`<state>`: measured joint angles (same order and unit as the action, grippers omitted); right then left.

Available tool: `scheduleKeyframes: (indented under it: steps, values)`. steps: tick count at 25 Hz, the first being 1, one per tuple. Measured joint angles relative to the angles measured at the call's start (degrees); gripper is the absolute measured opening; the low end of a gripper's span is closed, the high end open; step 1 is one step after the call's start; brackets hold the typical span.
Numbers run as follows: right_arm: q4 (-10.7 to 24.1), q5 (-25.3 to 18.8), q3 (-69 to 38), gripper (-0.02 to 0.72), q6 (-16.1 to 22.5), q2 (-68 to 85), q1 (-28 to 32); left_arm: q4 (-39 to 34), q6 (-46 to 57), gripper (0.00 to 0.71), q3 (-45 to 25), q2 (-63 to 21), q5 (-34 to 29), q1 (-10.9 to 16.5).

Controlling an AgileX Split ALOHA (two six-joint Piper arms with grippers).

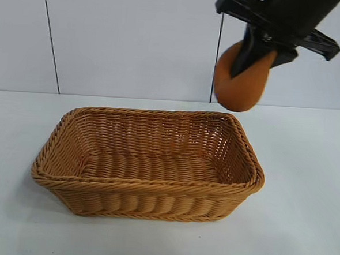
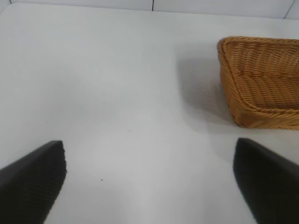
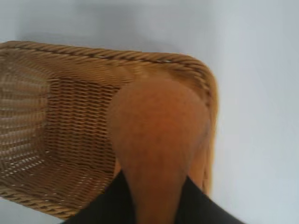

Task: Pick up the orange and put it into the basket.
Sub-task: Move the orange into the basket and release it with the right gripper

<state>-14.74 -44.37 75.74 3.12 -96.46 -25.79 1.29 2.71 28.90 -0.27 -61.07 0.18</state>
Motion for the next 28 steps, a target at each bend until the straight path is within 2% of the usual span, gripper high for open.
scheduleKeyframes:
  steps: [7, 13, 16, 24, 26, 28]
  values:
    - [-1.5, 7.8, 0.0, 0.064, 1.1, -3.4, -10.3, 0.0, 0.0, 0.693, 0.0, 0.0, 0.0, 0.0]
    - [-2.1, 18.5, 0.0, 0.064, 2.0, -9.3, -14.7, 0.0, 0.0, 0.693, 0.0, 0.0, 0.0, 0.0]
    - [-2.3, 20.8, 0.0, 0.064, 2.5, -13.1, -14.9, 0.0, 0.0, 0.693, 0.0, 0.0, 0.0, 0.0]
    - [-2.5, 21.9, 0.0, 0.069, 3.0, -20.4, -14.9, -0.1, 0.0, 0.693, 0.0, 0.0, 0.1, 0.0]
    - [-2.8, 21.7, 0.0, 0.143, 3.0, -20.7, -14.9, -0.1, 0.0, 0.693, 0.0, 0.0, 0.1, 0.0]
    - [-2.9, 21.7, 0.0, 0.302, 3.0, -20.7, -14.9, -0.1, 0.0, 0.693, 0.0, 0.0, 0.1, 0.0]
